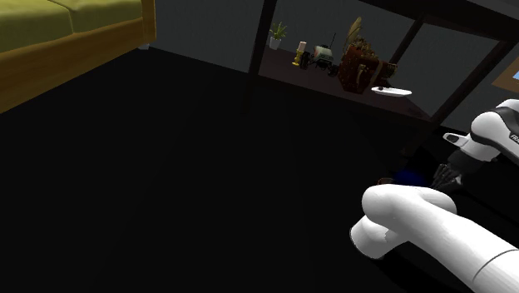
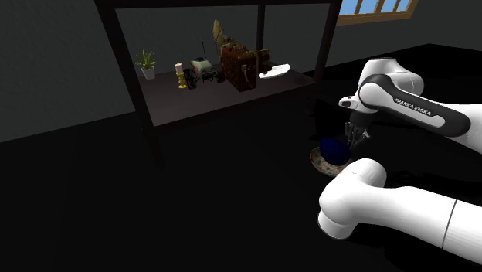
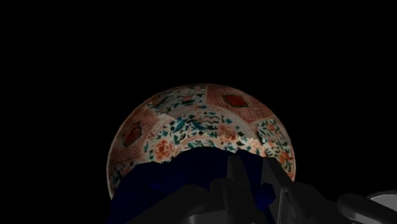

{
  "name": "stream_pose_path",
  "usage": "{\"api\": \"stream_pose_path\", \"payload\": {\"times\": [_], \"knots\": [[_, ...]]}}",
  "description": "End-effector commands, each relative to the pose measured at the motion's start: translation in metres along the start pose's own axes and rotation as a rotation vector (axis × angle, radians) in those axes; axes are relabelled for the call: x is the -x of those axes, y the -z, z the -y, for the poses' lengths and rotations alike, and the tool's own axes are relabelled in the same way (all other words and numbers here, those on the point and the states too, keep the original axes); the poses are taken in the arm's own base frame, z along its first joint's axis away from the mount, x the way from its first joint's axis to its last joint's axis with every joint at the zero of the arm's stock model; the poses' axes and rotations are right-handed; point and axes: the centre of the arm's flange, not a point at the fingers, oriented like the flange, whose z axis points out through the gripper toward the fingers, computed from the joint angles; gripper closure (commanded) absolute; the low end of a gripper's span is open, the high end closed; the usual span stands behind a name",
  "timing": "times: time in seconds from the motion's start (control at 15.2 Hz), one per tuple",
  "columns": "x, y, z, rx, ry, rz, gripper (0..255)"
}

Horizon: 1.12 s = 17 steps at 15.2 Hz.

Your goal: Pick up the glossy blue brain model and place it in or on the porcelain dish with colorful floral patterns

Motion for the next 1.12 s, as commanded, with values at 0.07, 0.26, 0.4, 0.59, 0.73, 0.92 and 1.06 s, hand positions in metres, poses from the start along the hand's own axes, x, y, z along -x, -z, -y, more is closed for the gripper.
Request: {"api": "stream_pose_path", "payload": {"times": [0.07,0.26,0.4,0.59,0.73,0.92,1.06], "knots": [[0.0,-0.016,-0.001,0.001,0.0,0.0,255],[0.0,-0.036,-0.003,0.001,0.0,0.0,255],[0.0,-0.036,-0.003,0.001,0.0,0.0,255],[0.0,-0.036,-0.003,0.001,0.0,0.0,255],[0.0,-0.036,-0.003,0.001,0.0,0.0,255],[0.0,-0.036,-0.003,0.001,0.0,0.0,0],[0.0,-0.036,-0.003,0.001,0.0,0.0,0]]}}
